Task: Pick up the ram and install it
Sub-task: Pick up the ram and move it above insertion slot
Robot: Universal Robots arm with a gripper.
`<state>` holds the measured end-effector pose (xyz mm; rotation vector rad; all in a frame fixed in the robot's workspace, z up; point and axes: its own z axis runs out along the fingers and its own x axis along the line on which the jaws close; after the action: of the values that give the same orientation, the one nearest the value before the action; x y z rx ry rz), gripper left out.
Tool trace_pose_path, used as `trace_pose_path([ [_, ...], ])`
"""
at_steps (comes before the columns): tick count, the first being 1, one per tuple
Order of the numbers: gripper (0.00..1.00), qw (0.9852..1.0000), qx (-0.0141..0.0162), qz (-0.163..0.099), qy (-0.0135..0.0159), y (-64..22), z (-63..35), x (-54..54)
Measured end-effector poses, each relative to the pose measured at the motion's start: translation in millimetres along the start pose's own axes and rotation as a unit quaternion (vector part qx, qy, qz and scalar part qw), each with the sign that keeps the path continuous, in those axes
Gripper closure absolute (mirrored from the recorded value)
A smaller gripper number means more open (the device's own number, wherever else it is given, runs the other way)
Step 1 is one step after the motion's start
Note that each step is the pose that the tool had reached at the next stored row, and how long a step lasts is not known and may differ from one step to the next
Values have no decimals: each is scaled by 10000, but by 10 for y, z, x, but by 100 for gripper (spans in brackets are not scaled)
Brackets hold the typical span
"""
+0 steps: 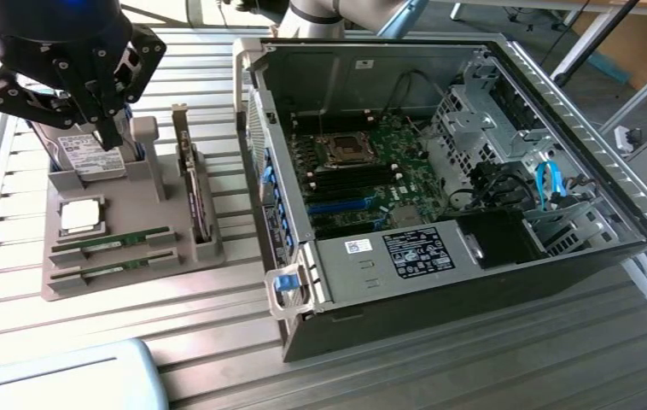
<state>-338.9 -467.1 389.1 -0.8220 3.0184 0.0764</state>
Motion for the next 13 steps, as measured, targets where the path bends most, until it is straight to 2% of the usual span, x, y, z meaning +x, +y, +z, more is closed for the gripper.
trace_pose_path([
  [3, 89, 9996, -7, -267, 12, 0, 6, 0],
  [8, 89, 9974, -17, -714, 31, -1, 13, 1],
  [13, 89, 9926, -29, -1213, 54, -1, 21, 1],
])
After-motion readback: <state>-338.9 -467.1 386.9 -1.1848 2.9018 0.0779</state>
